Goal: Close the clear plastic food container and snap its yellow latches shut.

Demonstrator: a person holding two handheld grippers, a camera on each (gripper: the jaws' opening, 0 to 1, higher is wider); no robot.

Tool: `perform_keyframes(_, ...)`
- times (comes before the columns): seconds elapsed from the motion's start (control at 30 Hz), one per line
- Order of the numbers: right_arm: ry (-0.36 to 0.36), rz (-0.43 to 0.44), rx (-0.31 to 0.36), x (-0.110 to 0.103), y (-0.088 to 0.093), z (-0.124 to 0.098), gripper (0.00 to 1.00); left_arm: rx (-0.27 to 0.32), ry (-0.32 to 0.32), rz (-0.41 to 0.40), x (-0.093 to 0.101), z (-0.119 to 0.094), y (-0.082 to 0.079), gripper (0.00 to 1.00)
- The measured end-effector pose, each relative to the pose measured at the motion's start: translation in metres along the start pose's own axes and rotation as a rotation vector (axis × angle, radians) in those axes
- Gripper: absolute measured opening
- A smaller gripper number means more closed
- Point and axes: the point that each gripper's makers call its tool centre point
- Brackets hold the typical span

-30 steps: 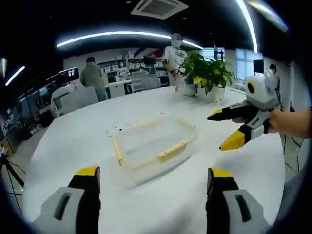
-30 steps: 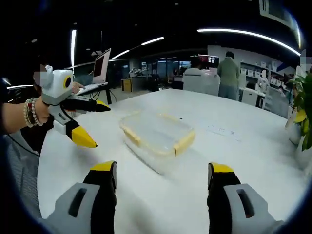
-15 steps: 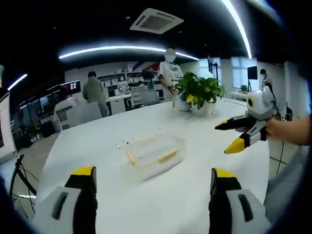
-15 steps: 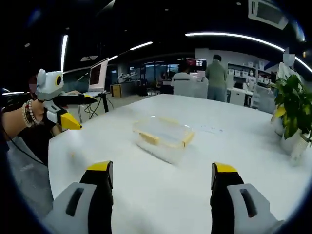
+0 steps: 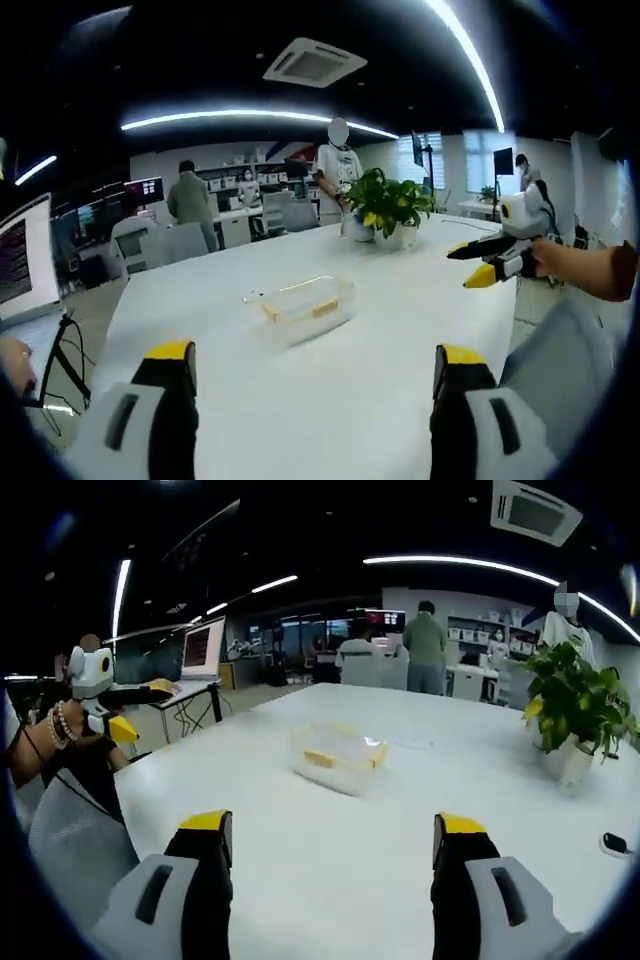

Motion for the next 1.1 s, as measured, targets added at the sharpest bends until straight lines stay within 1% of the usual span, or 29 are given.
perform_keyframes(0.07, 0.023, -0.004, -0.004, -0.003, 0.005, -0.014, 0.79, -0.004, -0.013, -0.004, -0.001, -0.010, 0.006, 0.95)
perform_keyframes(0.13, 0.043, 0.008, -0.004, -0.006, 0.011, -0.022, 0.79, -0.021, -0.010, -0.020, 0.003, -0.021, 0.017, 0.93)
perform_keyframes(0.17, 0.045, 0.010, -0.002, -0.010, 0.013, -0.026, 0.79, -0.016, -0.006, -0.037, 0.006, -0.027, 0.022, 0.93)
perform_keyframes(0.23, 0.057, 0.021, -0.006, -0.017, 0.021, -0.035, 0.79, -0.023, -0.007, -0.046, 0.011, -0.037, 0.031, 0.93)
perform_keyframes(0.27, 0.067, 0.014, -0.011, -0.021, 0.026, -0.039, 0.78, -0.025, -0.008, -0.046, 0.012, -0.038, 0.032, 0.93)
perform_keyframes(0.3, 0.077, 0.002, -0.019, -0.022, 0.029, -0.042, 0.78, -0.035, -0.011, -0.039, 0.015, -0.044, 0.038, 0.92)
perform_keyframes(0.33, 0.087, -0.009, -0.043, -0.023, 0.036, -0.044, 0.78, -0.040, -0.013, -0.026, 0.017, -0.048, 0.041, 0.93)
perform_keyframes(0.37, 0.093, -0.016, -0.055, -0.024, 0.039, -0.046, 0.78, -0.047, -0.025, -0.005, 0.017, -0.052, 0.046, 0.93)
perform_keyframes(0.4, 0.106, -0.025, -0.074, -0.024, 0.045, -0.048, 0.77, -0.050, -0.034, -0.003, 0.018, -0.054, 0.050, 0.93)
perform_keyframes(0.53, 0.124, -0.021, -0.077, -0.026, 0.053, -0.049, 0.77, -0.043, -0.035, -0.035, 0.026, -0.064, 0.064, 0.93)
perform_keyframes(0.63, 0.139, -0.026, -0.086, -0.027, 0.058, -0.049, 0.77, -0.046, -0.032, -0.102, 0.032, -0.066, 0.074, 0.91)
perform_keyframes(0.67, 0.143, -0.029, -0.085, -0.027, 0.059, -0.049, 0.77, -0.057, -0.016, -0.100, 0.037, -0.066, 0.078, 0.90)
perform_keyframes(0.77, 0.151, -0.030, -0.089, -0.027, 0.063, -0.049, 0.76, -0.068, -0.021, -0.090, 0.042, -0.066, 0.086, 0.90)
perform_keyframes(0.8, 0.156, -0.027, -0.088, -0.027, 0.064, -0.050, 0.76, -0.067, -0.020, -0.111, 0.043, -0.067, 0.086, 0.88)
perform_keyframes(0.83, 0.157, -0.025, -0.088, -0.026, 0.064, -0.050, 0.76, -0.055, -0.001, -0.161, 0.045, -0.066, 0.085, 0.87)
perform_keyframes(0.87, 0.157, -0.014, -0.079, -0.026, 0.064, -0.050, 0.76, -0.046, 0.005, -0.200, 0.045, -0.065, 0.083, 0.88)
perform_keyframes(0.9, 0.155, 0.001, -0.068, -0.026, 0.064, -0.050, 0.76, -0.027, -0.004, -0.242, 0.042, -0.063, 0.080, 0.89)
perform_keyframes(0.93, 0.155, 0.012, -0.061, -0.026, 0.065, -0.049, 0.76, -0.010, -0.011, -0.244, 0.040, -0.062, 0.079, 0.89)
perform_keyframes(0.97, 0.154, 0.014, -0.067, -0.025, 0.066, -0.049, 0.76, -0.012, -0.012, -0.232, 0.040, -0.062, 0.080, 0.88)
perform_keyframes(1.03, 0.162, 0.020, -0.069, -0.024, 0.067, -0.049, 0.75, -0.046, -0.019, -0.196, 0.041, -0.061, 0.086, 0.87)
perform_keyframes(1.1, 0.151, 0.045, -0.056, -0.025, 0.066, -0.049, 0.75, -0.052, -0.024, -0.170, 0.042, -0.059, 0.087, 0.87)
Point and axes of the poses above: the point that each gripper's makers call its tool centre point, and the gripper's own axes: z roughly forward along the fingers, x roughly to its right, y roughly out of its underside, and after that the axes turned 1 degree about y, right-handed
